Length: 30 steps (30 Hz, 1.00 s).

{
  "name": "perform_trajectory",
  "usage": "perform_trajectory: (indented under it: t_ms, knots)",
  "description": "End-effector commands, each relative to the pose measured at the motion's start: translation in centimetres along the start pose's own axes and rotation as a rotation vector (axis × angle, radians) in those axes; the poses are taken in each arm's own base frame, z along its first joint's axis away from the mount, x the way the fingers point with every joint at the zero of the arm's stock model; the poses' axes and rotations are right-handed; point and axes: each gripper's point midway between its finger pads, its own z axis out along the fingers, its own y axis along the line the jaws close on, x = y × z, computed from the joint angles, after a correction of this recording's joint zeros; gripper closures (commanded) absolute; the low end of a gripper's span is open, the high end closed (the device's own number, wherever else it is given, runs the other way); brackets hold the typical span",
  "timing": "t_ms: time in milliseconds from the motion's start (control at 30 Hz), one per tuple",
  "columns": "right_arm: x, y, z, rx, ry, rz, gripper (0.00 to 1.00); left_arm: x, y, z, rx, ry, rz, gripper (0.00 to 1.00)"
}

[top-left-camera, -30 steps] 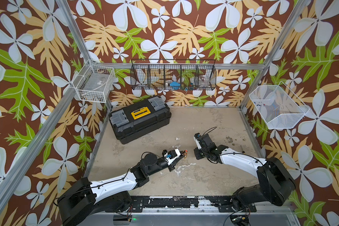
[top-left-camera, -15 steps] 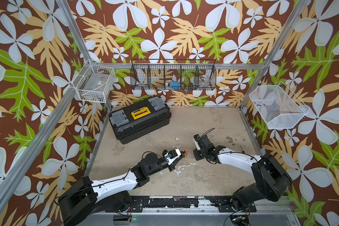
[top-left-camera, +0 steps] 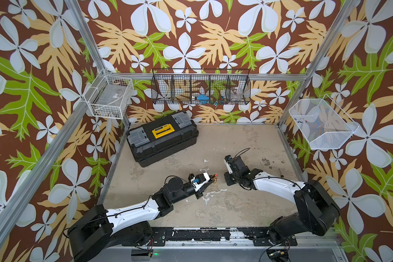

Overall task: Open the lipstick cap
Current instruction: Place the cover at the center of the board, then place the lipstick at the center of the board.

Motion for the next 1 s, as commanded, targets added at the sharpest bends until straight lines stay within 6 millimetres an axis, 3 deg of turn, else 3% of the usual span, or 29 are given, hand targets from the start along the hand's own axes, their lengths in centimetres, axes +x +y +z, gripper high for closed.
perform_trajectory:
  t_ms: [0, 200, 367, 500, 700, 967]
  knots:
    - [-0.6, 0.1, -0.9, -0.009, -0.015, 0.001, 0.65, -0.4, 0.0, 0.1, 0.003, -0.016, -0.007, 0.89]
    - [-3.2, 0.6, -5.1, -0.053, -0.151, 0.02, 0.63, -0.4, -0.1, 0.2, 0.006, -0.023, -0.019, 0.88]
    - [-6.5, 1.8, -11.1, -0.168, -0.402, 0.016, 0.64, -0.5, -0.3, 0.4, 0.019, -0.031, -0.026, 0.89]
    - [-8.1, 4.1, -16.5, -0.327, -0.609, -0.074, 0.59, -0.5, -0.3, 0.5, 0.022, -0.033, -0.026, 0.89]
    - [-7.7, 7.6, -22.0, -0.576, -0.847, -0.223, 0.56, -0.7, -0.3, 0.5, 0.023, -0.04, -0.025, 0.88]
    - [-6.0, 10.9, -24.1, -0.784, -0.881, -0.357, 0.54, -0.7, -0.3, 0.4, 0.024, -0.042, -0.028, 0.88]
